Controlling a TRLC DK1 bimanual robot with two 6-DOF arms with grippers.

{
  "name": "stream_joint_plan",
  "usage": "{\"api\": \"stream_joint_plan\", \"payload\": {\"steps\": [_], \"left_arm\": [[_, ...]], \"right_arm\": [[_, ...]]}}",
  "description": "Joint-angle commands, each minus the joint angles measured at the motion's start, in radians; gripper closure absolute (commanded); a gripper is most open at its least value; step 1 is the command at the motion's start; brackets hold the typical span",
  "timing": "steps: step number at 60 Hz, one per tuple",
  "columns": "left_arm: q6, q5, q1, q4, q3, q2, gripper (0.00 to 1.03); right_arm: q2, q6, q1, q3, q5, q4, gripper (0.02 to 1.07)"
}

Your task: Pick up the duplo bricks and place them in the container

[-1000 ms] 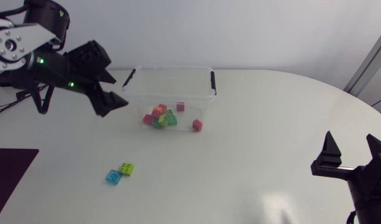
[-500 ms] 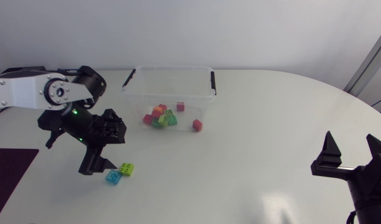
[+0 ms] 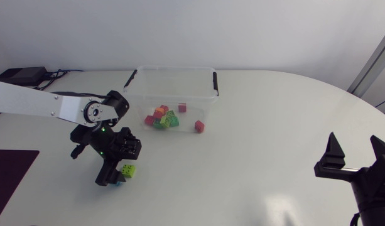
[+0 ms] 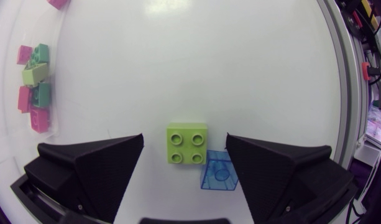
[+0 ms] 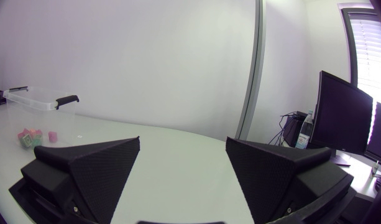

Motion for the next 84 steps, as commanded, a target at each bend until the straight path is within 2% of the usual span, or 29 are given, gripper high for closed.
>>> {"api": "stream_joint_plan", "payload": {"steps": [1, 5, 7, 13, 14, 15, 23, 31, 39, 45, 50, 53, 60, 64, 73, 74, 77, 78, 80, 81, 84], "left_arm": [[0.013, -0.006, -0.008, 0.002, -0.013, 0.031, 0.19], [0.004, -0.006, -0.004, 0.010, -0.012, 0.048, 0.34], [0.000, -0.006, -0.003, 0.011, -0.009, 0.051, 0.46], [-0.028, -0.005, 0.005, 0.031, 0.001, 0.052, 0.95], [-0.033, -0.005, 0.006, 0.034, 0.002, 0.051, 1.00], [-0.034, 0.001, 0.014, 0.028, 0.008, 0.046, 1.00], [-0.030, 0.028, 0.034, -0.059, 0.051, 0.016, 1.00], [-0.119, 0.055, 0.031, -0.191, 0.156, -0.080, 1.00], [-0.304, 0.164, 0.034, -0.270, 0.378, -0.126, 1.00], [-0.484, 0.239, 0.035, -0.268, 0.565, -0.063, 1.00], [-0.608, 0.270, 0.040, -0.219, 0.666, 0.002, 0.99], [-0.723, 0.271, 0.043, -0.130, 0.720, 0.049, 0.98], [-0.907, 0.262, 0.049, 0.050, 0.768, 0.128, 0.98], [-1.002, 0.235, 0.048, 0.103, 0.814, 0.192, 0.97], [-1.113, 0.190, 0.035, 0.154, 0.875, 0.307, 0.96], [-1.131, 0.169, 0.029, 0.166, 0.883, 0.322, 0.94], [-1.174, 0.152, 0.025, 0.186, 0.900, 0.353, 0.69], [-1.191, 0.147, 0.025, 0.186, 0.909, 0.364, 0.55], [-1.202, 0.141, 0.025, 0.186, 0.912, 0.364, 0.42], [-1.205, 0.136, 0.025, 0.186, 0.910, 0.358, 0.33], [-1.214, 0.124, 0.026, 0.183, 0.898, 0.332, 0.21]], "right_arm": [[-0.007, -0.008, -0.003, -0.024, 0.000, -0.008, 0.07], [-0.007, -0.008, -0.003, -0.024, 0.000, -0.008, 0.07], [-0.007, -0.008, -0.003, -0.024, 0.000, -0.008, 0.07], [-0.007, -0.008, -0.003, -0.024, 0.000, -0.008, 0.07], [-0.007, -0.008, -0.003, -0.024, 0.000, -0.008, 0.07], [-0.007, -0.008, -0.003, -0.024, 0.000, -0.008, 0.07], [-0.007, -0.008, -0.003, -0.024, 0.000, -0.008, 0.07], [-0.007, -0.008, -0.003, -0.024, 0.000, -0.008, 0.07], [-0.007, -0.008, -0.003, -0.024, 0.000, -0.008, 0.07], [-0.007, -0.008, -0.003, -0.024, 0.000, -0.008, 0.07], [-0.007, -0.008, -0.003, -0.024, 0.000, -0.008, 0.07], [-0.007, -0.008, -0.003, -0.024, 0.000, -0.008, 0.07], [-0.007, -0.008, -0.003, -0.024, 0.000, -0.008, 0.07], [-0.007, -0.008, -0.003, -0.024, 0.000, -0.008, 0.07], [-0.007, -0.008, -0.003, -0.024, 0.000, -0.008, 0.07], [-0.007, -0.008, -0.003, -0.024, 0.000, -0.008, 0.07], [-0.007, -0.008, -0.003, -0.024, 0.000, -0.008, 0.07], [-0.007, -0.008, -0.003, -0.024, -0.001, -0.008, 0.07], [-0.007, -0.008, -0.003, -0.024, 0.000, -0.008, 0.07], [-0.007, -0.008, -0.003, -0.024, 0.000, -0.008, 0.07], [-0.007, -0.008, -0.003, -0.024, 0.000, -0.008, 0.07]]}}
